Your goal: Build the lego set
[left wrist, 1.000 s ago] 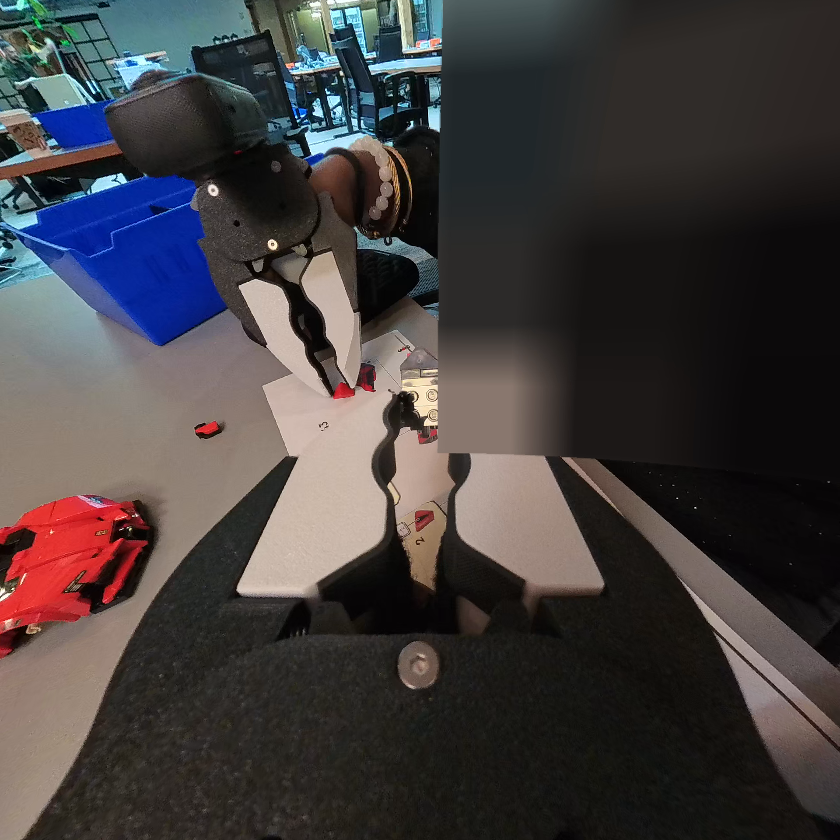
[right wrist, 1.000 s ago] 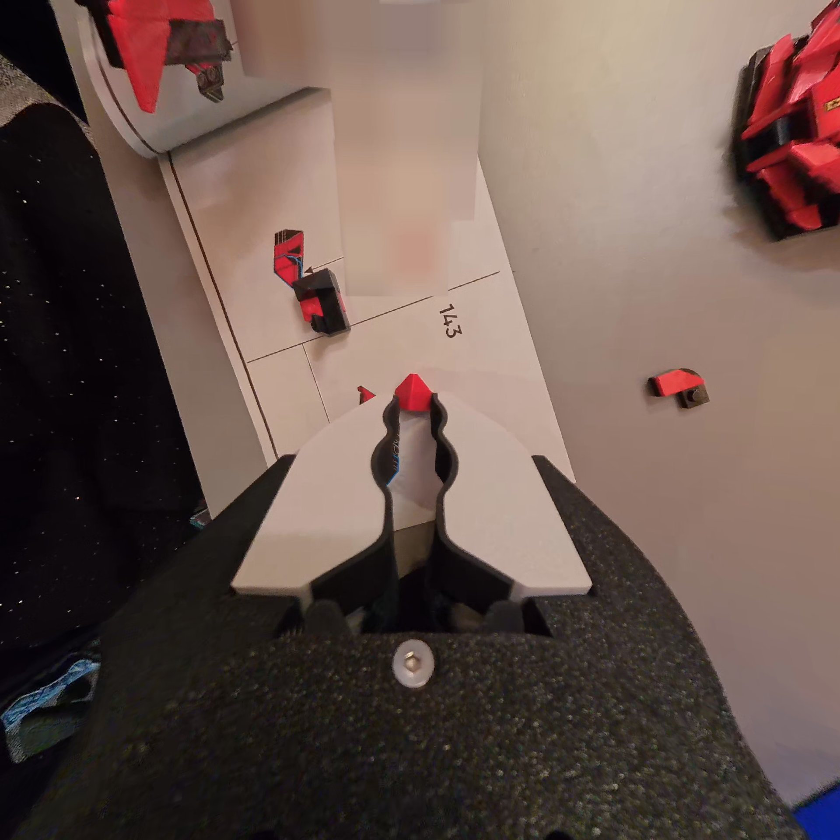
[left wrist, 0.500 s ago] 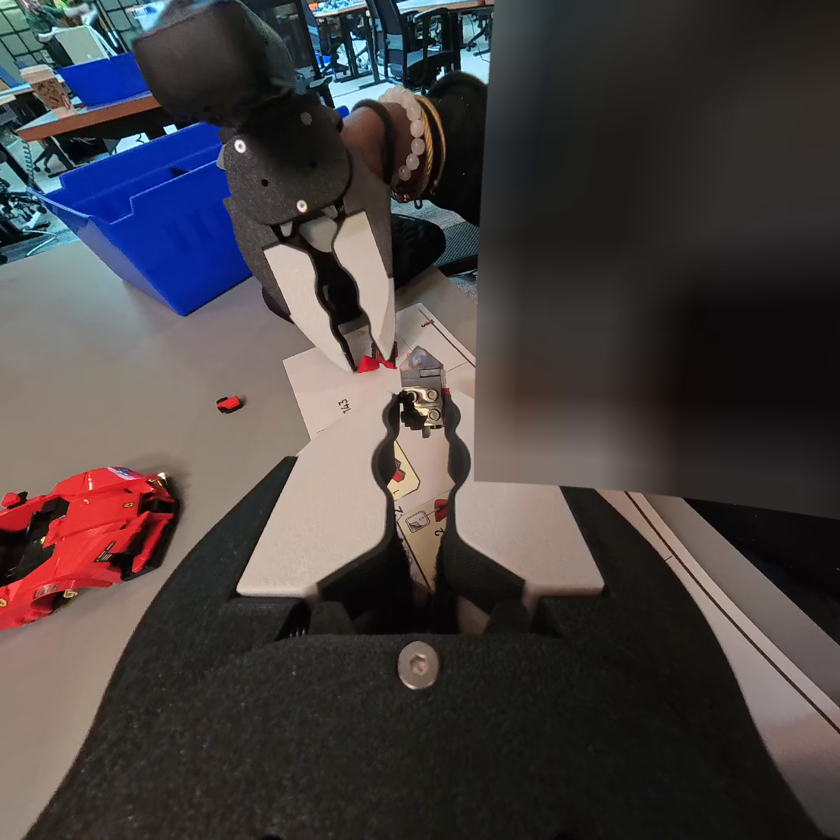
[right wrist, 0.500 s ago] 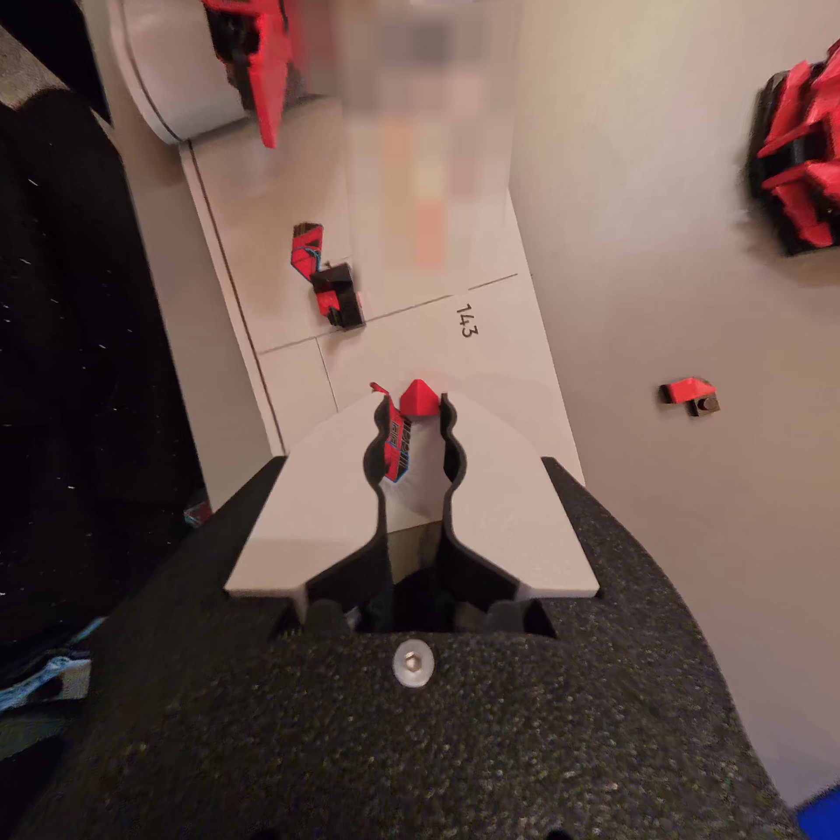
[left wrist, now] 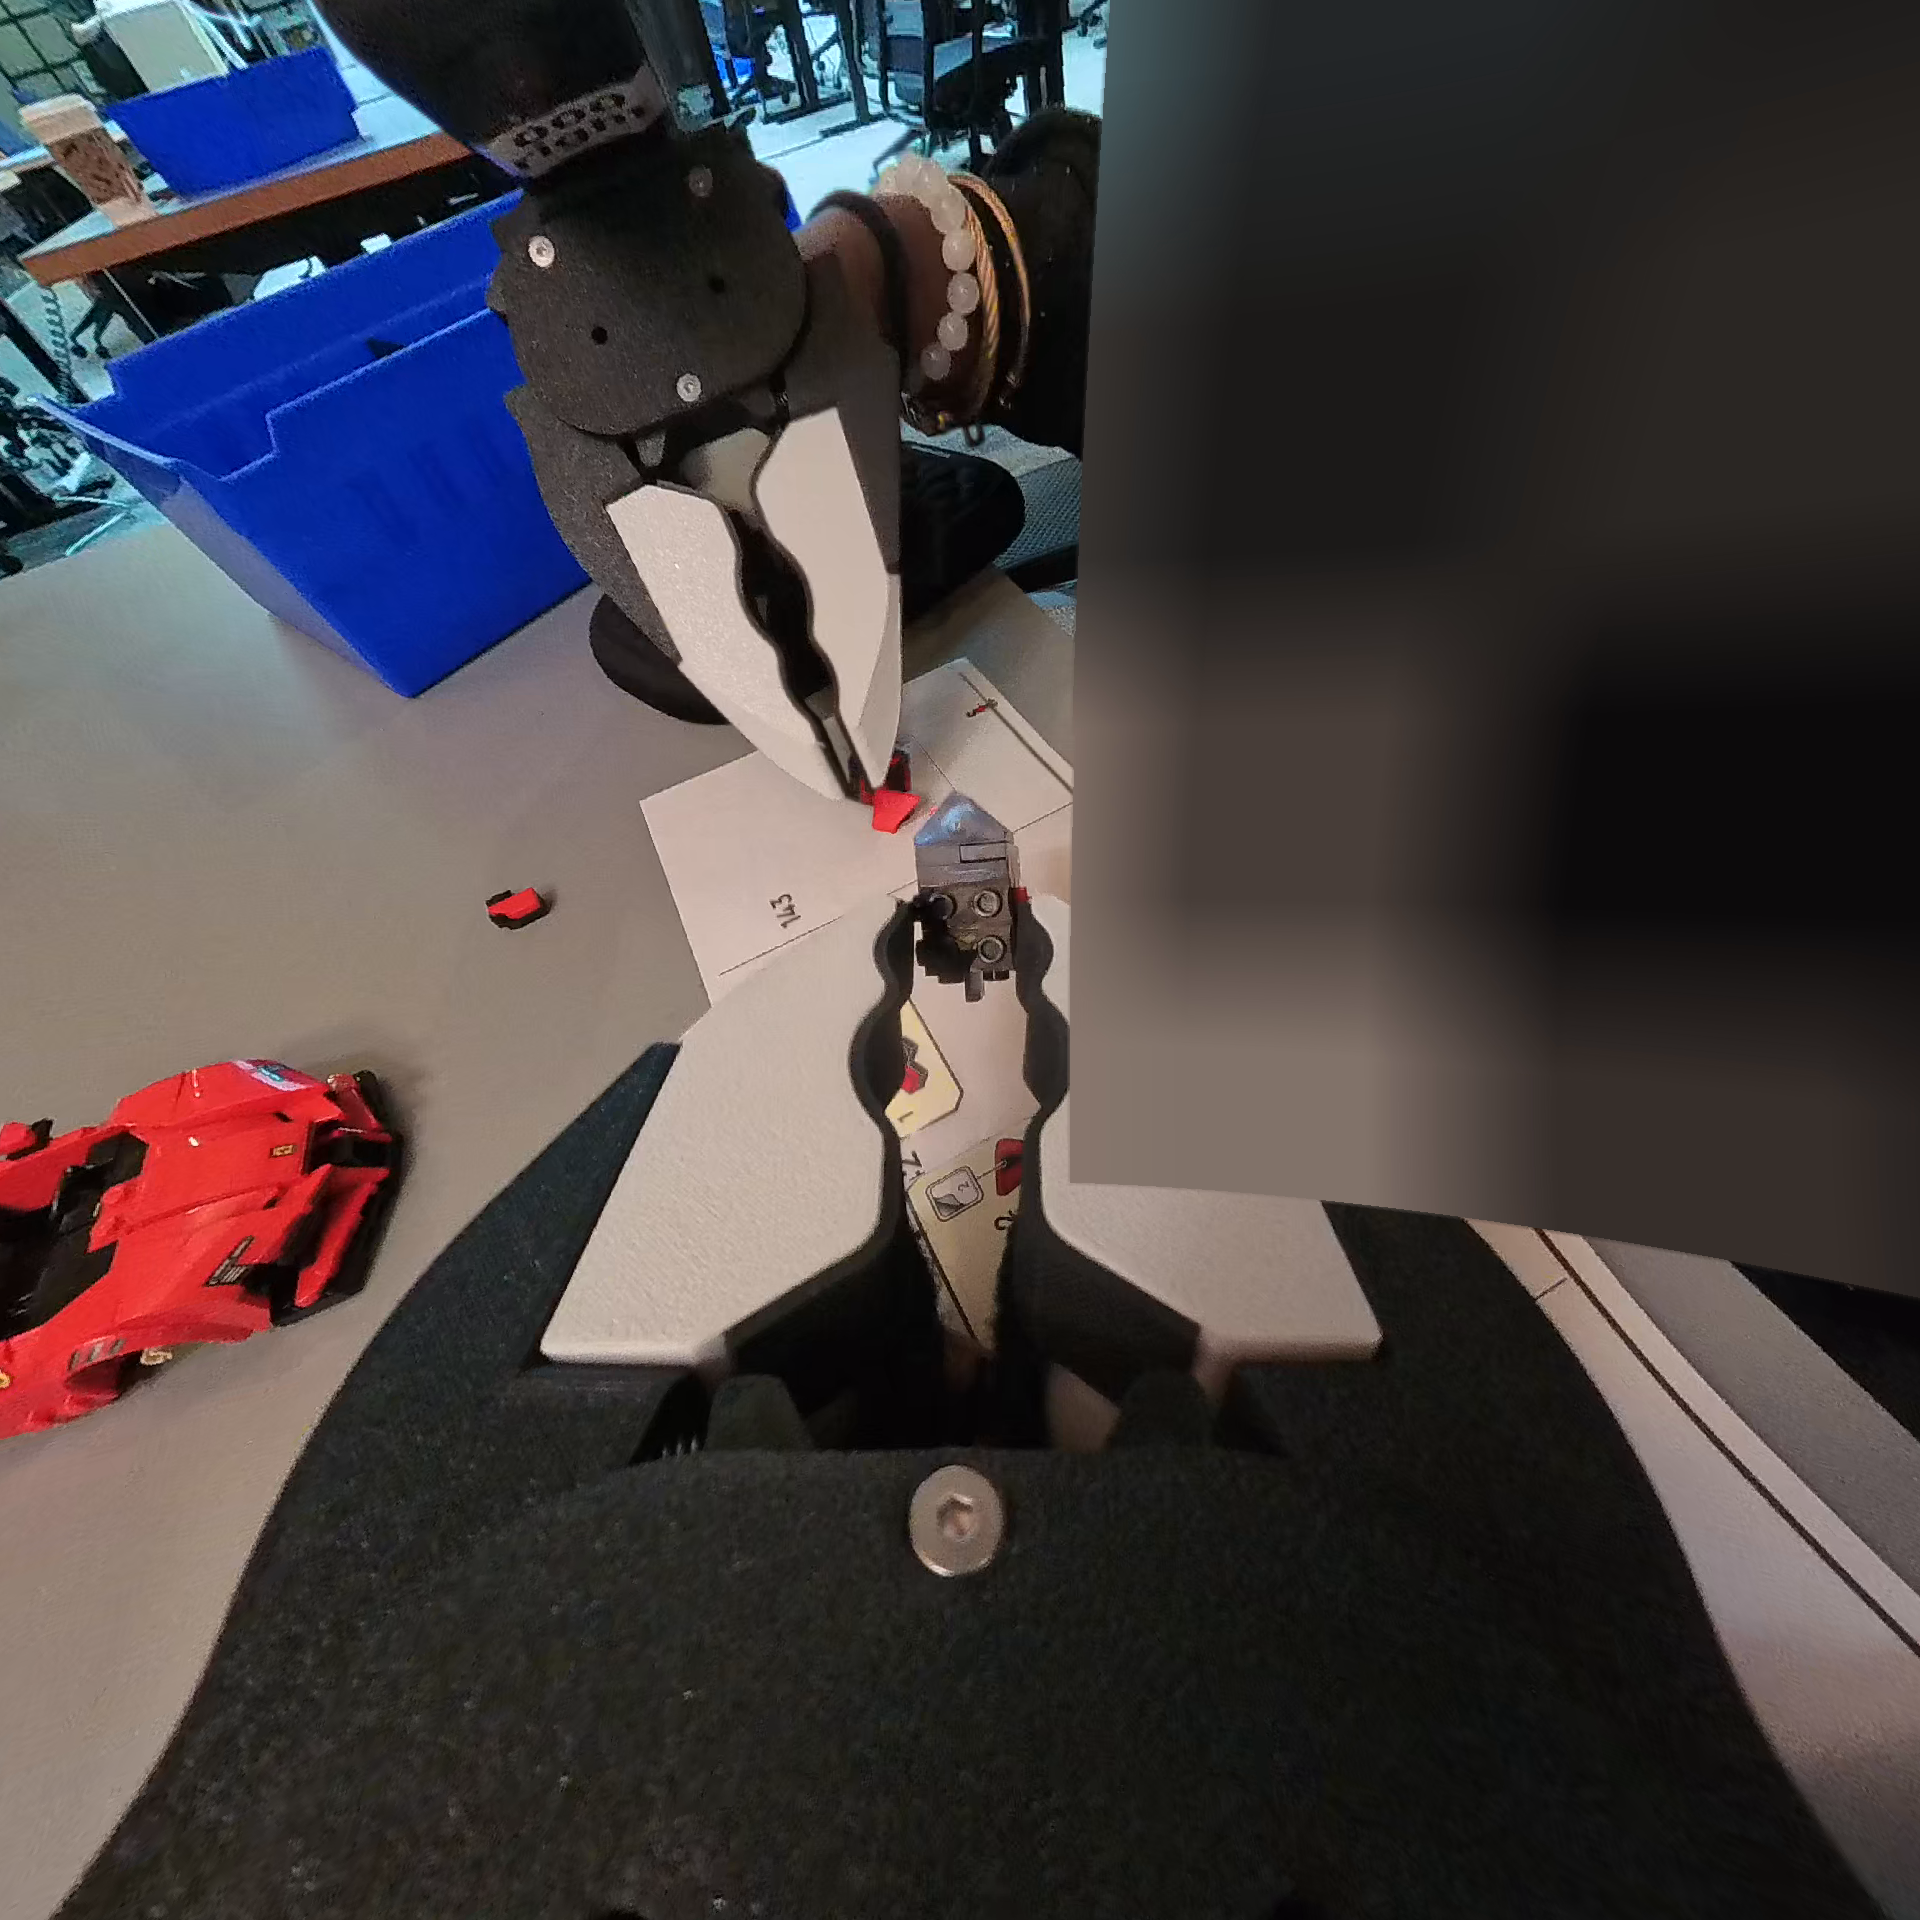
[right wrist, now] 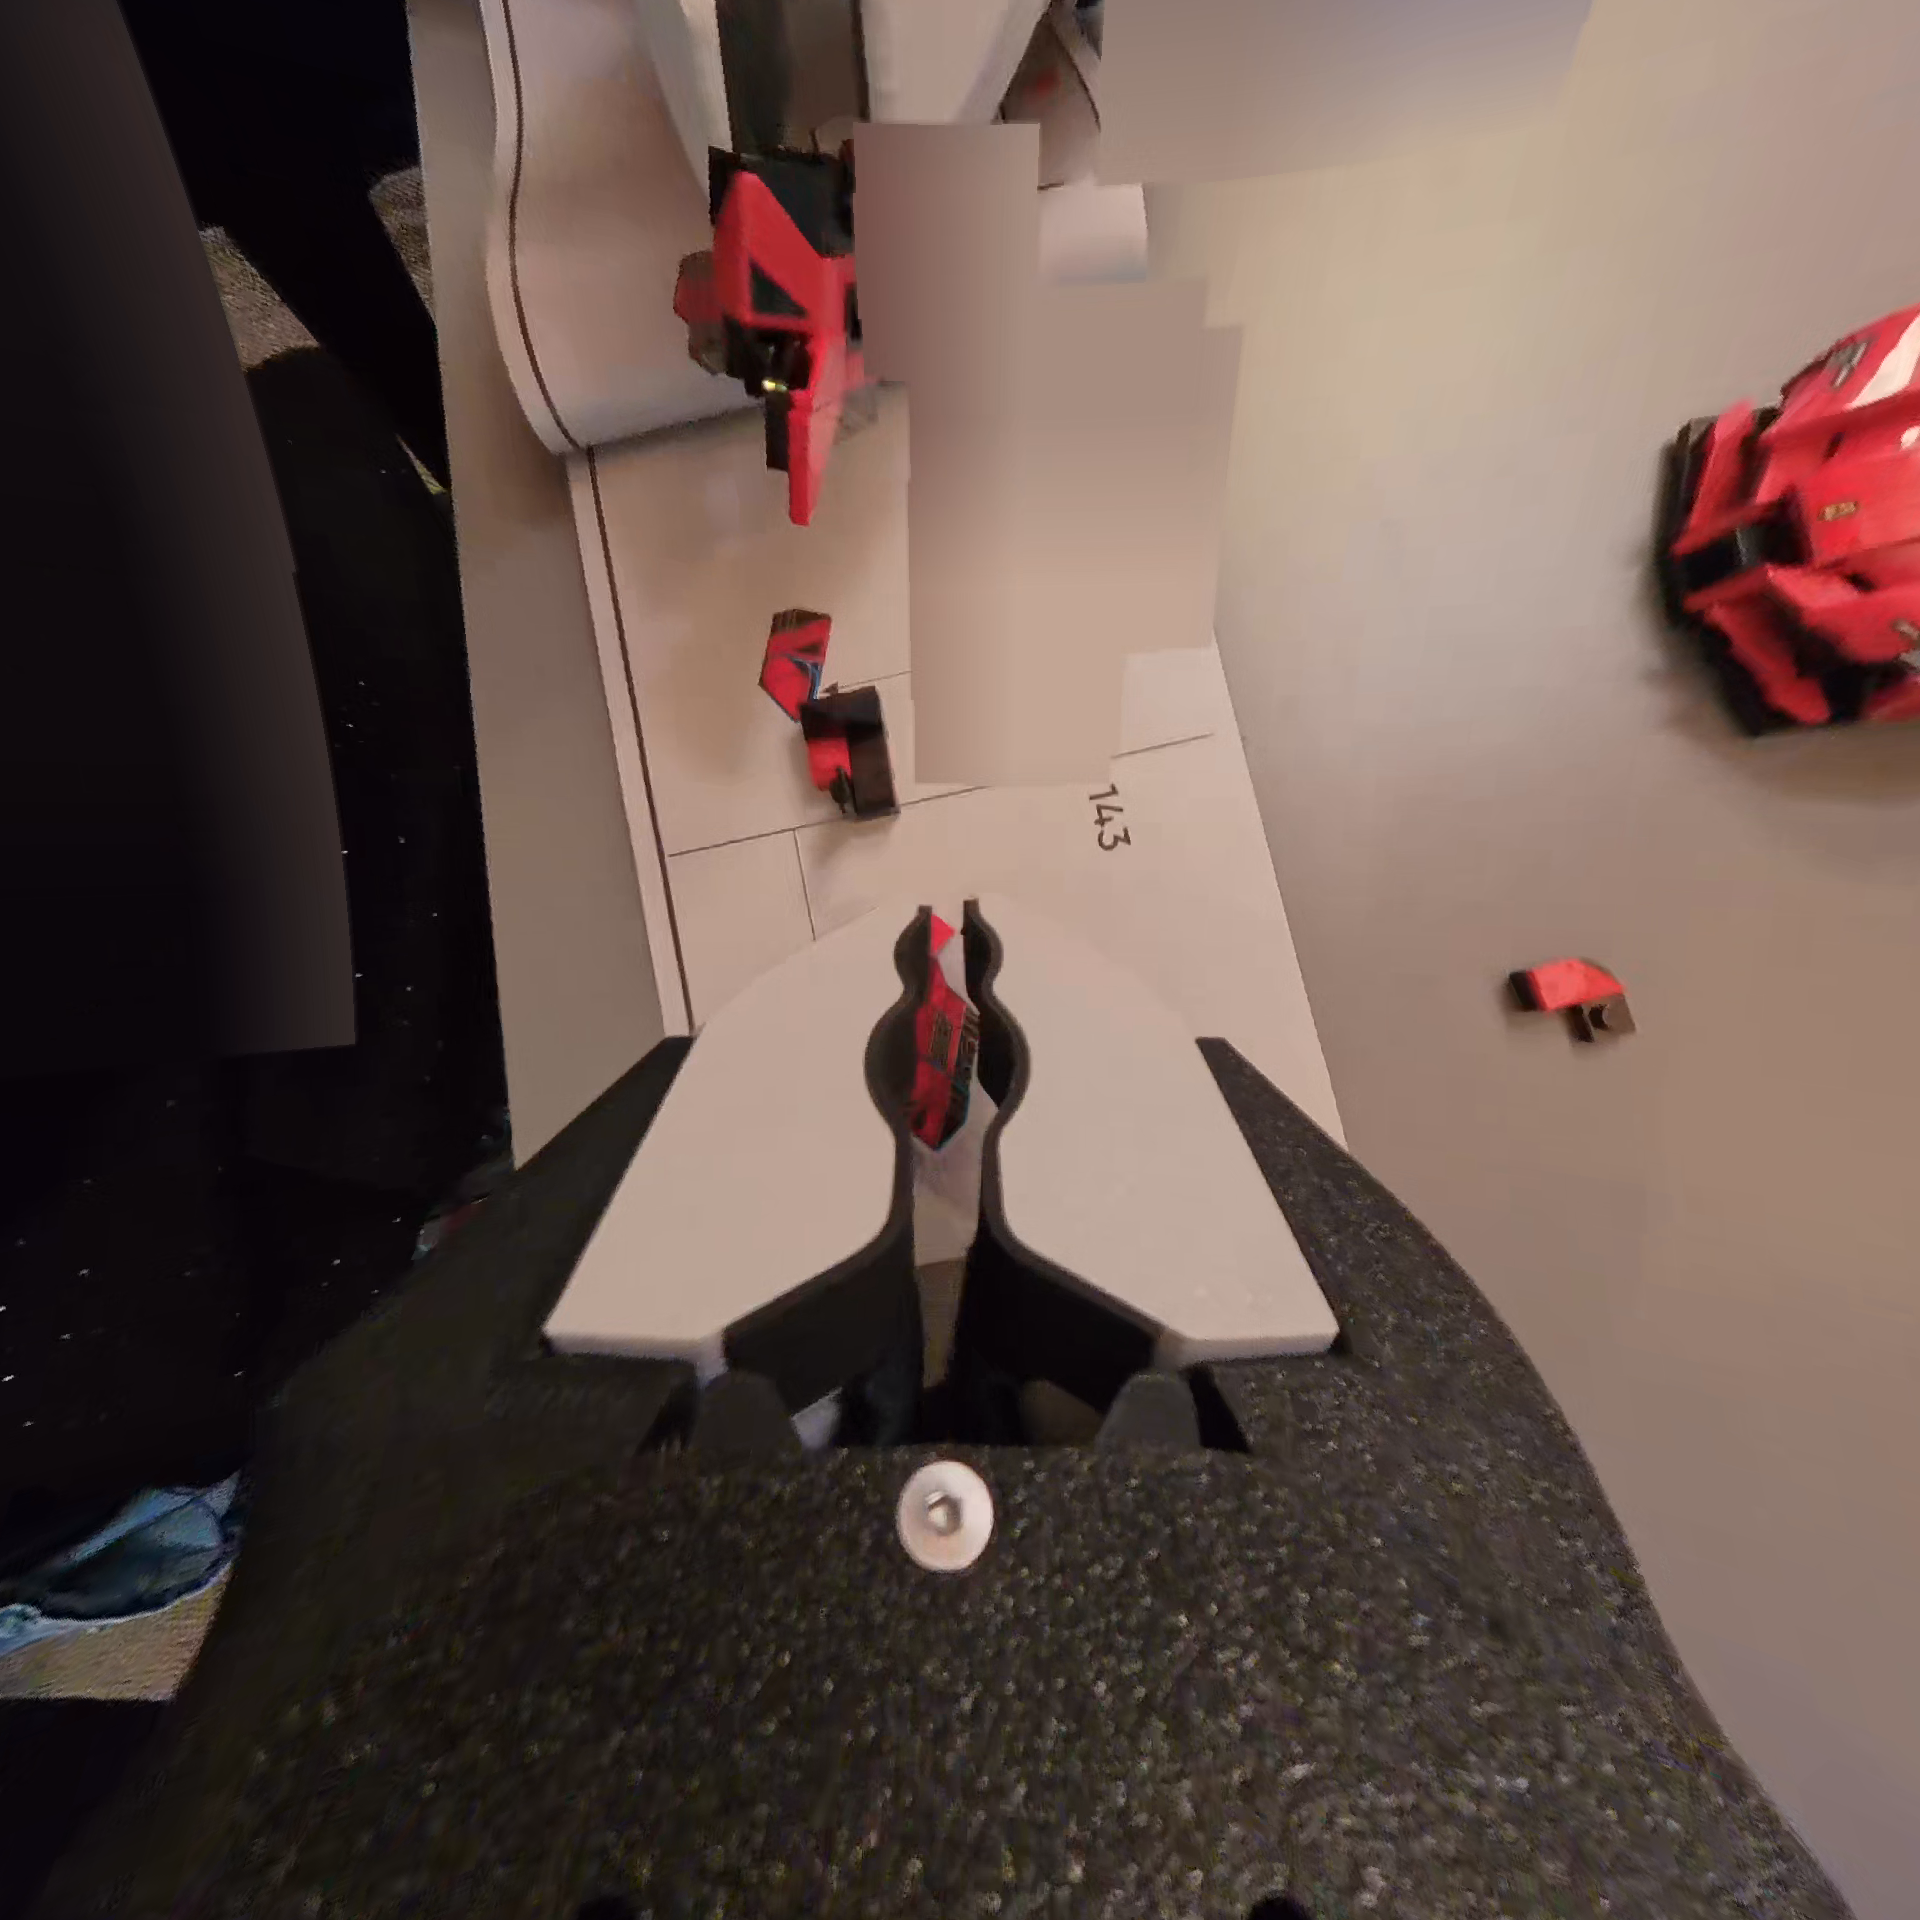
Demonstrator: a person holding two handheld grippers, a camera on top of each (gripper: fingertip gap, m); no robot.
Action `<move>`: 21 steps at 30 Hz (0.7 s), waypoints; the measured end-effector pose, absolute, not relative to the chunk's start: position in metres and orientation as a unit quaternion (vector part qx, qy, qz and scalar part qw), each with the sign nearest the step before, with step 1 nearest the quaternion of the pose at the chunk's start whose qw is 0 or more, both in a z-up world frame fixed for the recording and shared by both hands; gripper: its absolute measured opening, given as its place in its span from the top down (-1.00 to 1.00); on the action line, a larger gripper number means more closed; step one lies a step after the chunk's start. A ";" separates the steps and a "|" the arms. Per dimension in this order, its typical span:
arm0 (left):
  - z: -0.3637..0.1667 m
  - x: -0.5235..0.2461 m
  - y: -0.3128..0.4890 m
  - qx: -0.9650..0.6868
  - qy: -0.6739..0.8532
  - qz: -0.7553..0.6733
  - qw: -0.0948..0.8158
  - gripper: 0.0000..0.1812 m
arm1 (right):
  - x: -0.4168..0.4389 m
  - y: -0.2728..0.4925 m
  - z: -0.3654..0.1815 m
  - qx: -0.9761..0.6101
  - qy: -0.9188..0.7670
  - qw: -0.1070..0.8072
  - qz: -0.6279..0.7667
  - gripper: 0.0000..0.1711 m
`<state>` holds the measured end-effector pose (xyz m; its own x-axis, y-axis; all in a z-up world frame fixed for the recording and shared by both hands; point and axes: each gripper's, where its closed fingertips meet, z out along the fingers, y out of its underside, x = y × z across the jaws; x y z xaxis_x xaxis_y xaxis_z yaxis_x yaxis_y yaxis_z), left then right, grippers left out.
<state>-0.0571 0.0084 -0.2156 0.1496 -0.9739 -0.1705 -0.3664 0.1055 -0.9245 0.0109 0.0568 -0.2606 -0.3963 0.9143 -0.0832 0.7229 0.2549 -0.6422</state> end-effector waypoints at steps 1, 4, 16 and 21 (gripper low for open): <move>-0.217 -0.057 0.008 -0.589 0.570 -0.317 0.477 0.80 | 0.013 0.055 -0.259 -0.529 -0.772 0.148 0.319 0.87; -0.217 -0.057 0.009 -0.589 0.571 -0.315 0.477 0.80 | 0.024 0.050 -0.260 -0.537 -0.772 0.110 0.321 0.61; -0.220 -0.053 0.009 -0.589 0.577 -0.306 0.477 0.80 | 0.016 0.047 -0.274 -0.505 -0.805 0.113 0.289 0.83; -0.222 -0.049 0.009 -0.585 0.587 -0.286 0.480 0.80 | 0.002 0.028 -0.247 -0.553 -0.703 0.110 0.433 0.83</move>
